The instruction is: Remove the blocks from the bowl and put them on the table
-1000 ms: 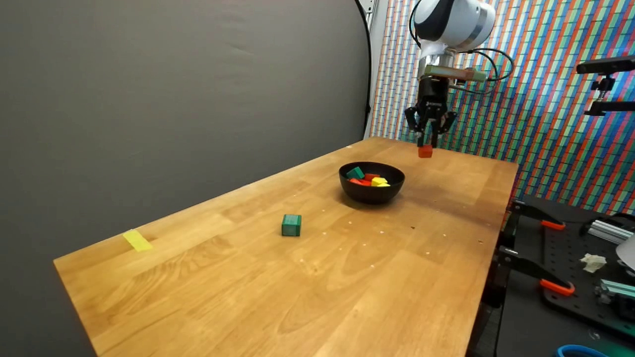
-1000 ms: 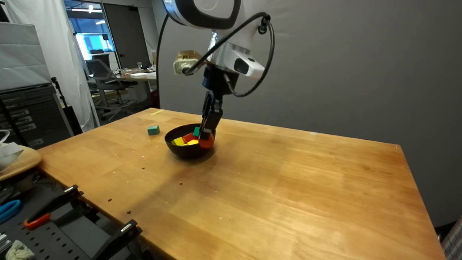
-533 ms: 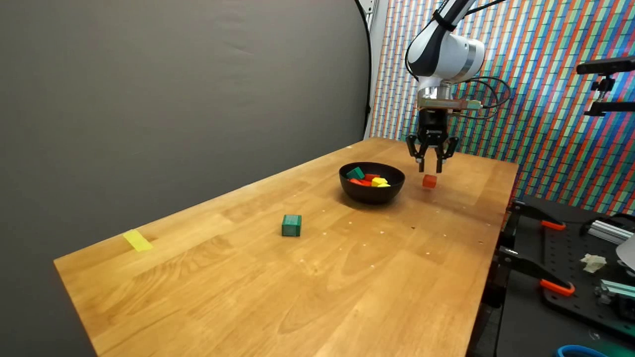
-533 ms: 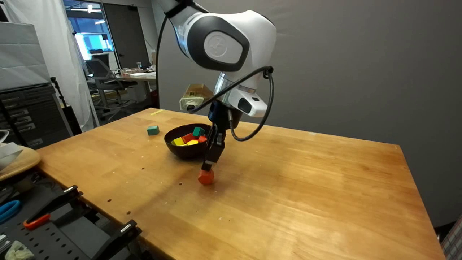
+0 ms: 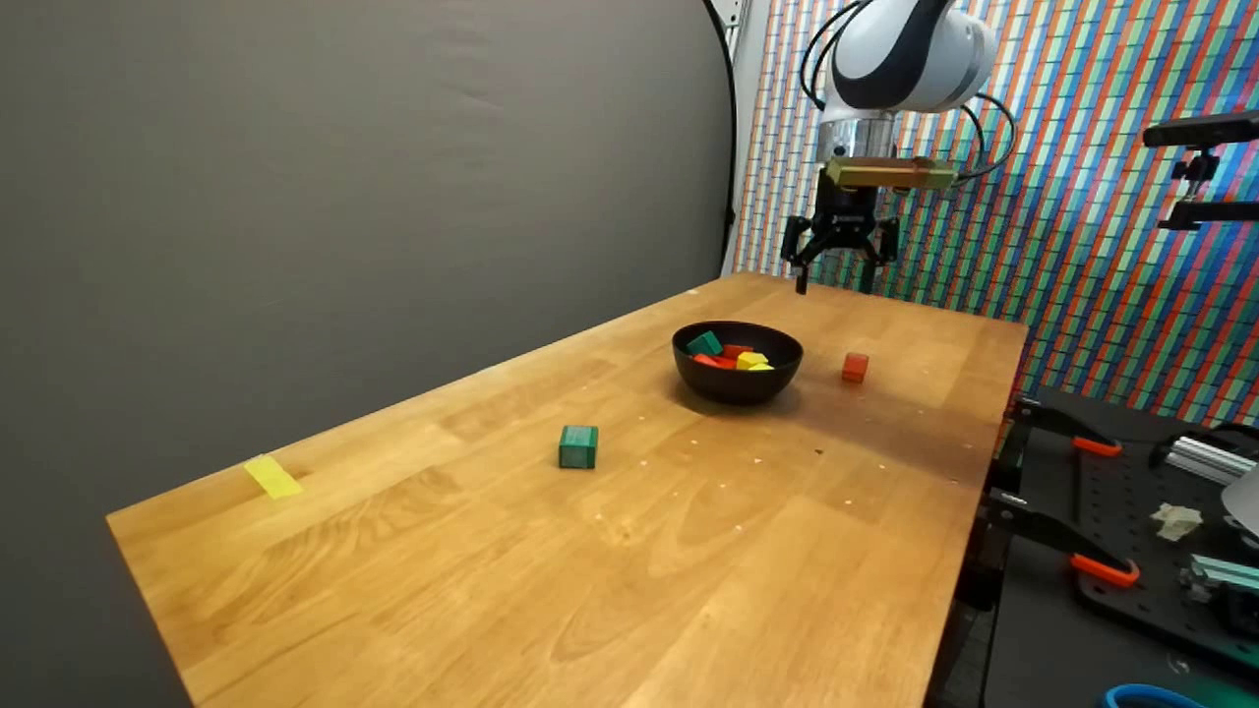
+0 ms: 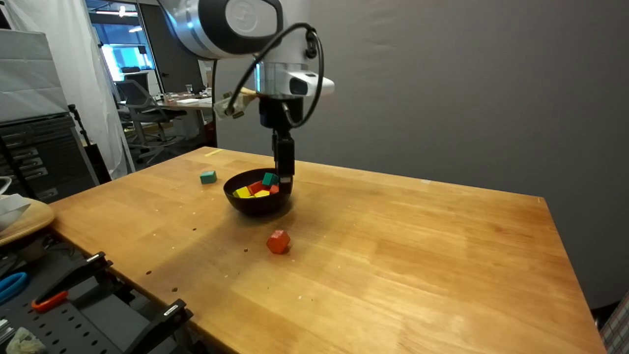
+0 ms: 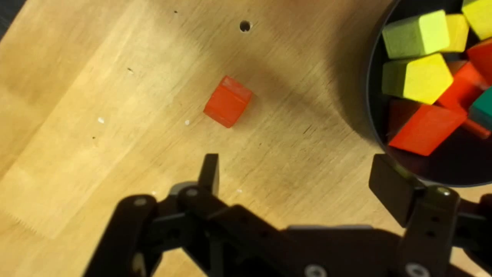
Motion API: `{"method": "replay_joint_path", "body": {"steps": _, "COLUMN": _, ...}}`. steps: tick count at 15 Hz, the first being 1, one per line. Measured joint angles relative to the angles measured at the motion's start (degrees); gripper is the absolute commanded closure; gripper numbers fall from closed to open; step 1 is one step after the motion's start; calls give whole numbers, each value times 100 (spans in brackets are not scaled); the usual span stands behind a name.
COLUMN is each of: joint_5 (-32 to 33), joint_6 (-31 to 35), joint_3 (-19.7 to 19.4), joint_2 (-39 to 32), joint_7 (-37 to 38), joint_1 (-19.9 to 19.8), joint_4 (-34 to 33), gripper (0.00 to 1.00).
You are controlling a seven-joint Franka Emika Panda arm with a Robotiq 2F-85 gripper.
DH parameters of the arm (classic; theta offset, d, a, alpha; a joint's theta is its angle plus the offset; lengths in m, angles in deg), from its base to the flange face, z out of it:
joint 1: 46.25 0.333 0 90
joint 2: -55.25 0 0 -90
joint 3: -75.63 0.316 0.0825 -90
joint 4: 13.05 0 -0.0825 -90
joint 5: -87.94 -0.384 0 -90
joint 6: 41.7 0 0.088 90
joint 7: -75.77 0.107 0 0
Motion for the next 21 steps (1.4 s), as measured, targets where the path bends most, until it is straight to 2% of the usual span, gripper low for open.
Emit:
{"method": "replay_joint_path", "body": {"steps": 3, "joint_5": 817, "joint_6": -320, "joint_3": 214, "joint_2": 813, "joint_7": 123, "joint_1": 259, "joint_4": 423, "gripper": 0}}
{"method": "replay_joint_path", "body": {"steps": 6, "joint_5": 917, "joint_6": -1159, "joint_3": 486, "joint_2": 1354, "joint_7": -433, "joint_1": 267, "joint_4": 496, "gripper": 0}}
{"method": "replay_joint_path", "body": {"steps": 8, "joint_5": 976, "joint_6": -1451, "joint_3": 539, "joint_2": 1521, "joint_7": -851, "joint_1": 259, "joint_4": 459, "gripper": 0}}
{"method": "replay_joint_path", "body": {"steps": 11, "joint_5": 1062, "joint_6": -1502, "joint_3": 567, "joint_2": 1521, "joint_7": -1090, "joint_1": 249, "joint_4": 456, "gripper": 0}}
{"method": "replay_joint_path", "body": {"steps": 18, "joint_5": 1454, "joint_6": -1386, "joint_3": 834, "joint_2": 1315, "joint_7": -2563, "joint_1": 262, "joint_4": 403, "gripper": 0}}
{"method": "replay_joint_path", "body": {"steps": 21, "joint_5": 1450, "joint_6": -1289, "joint_3": 864, "joint_2": 1331, "joint_7": -2853, "joint_1": 267, "joint_4": 342, "gripper": 0}}
